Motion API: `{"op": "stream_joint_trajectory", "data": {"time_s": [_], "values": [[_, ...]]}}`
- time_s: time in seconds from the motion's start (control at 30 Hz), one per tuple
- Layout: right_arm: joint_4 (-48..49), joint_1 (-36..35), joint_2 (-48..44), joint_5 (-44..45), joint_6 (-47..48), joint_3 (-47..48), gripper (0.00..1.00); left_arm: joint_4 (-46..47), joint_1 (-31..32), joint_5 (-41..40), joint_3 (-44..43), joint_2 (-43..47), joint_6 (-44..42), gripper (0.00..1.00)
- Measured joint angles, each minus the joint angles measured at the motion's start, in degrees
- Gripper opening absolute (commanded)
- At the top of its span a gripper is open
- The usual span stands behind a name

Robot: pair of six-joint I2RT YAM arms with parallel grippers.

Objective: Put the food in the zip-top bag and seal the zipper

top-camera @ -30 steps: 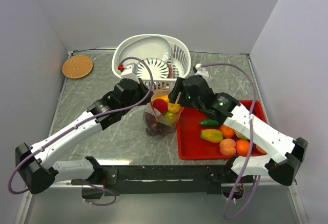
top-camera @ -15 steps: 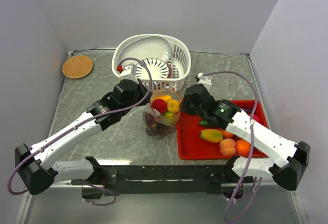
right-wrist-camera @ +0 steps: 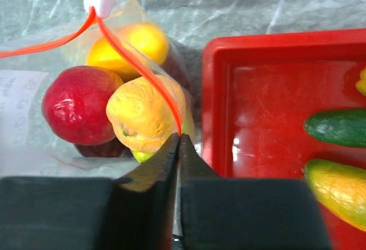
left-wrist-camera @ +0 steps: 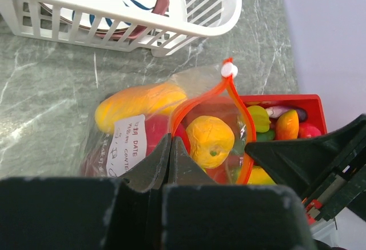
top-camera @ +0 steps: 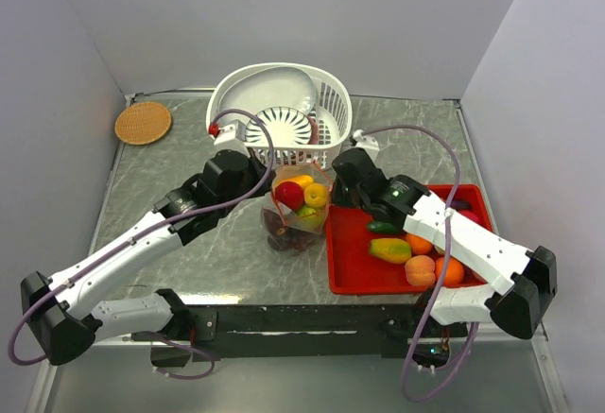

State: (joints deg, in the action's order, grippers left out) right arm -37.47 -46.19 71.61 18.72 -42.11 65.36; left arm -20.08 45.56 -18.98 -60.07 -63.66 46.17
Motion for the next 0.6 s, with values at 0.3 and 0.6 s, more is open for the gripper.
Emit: {"op": "stream_joint_trajectory", "data": {"time_s": [0.3,0.6], "values": [[-0.9,-1.4,5.6,-5.4,3.3,13.7,0.0,-1.9,0.0,-0.3,1.9,4.0,1.4,0.01],[0.0,-4.0,13.3,-10.5,6.7,20.6,0.0,-3.0,1.2,-0.5,3.9,8.4,6.1,0.01]]}}
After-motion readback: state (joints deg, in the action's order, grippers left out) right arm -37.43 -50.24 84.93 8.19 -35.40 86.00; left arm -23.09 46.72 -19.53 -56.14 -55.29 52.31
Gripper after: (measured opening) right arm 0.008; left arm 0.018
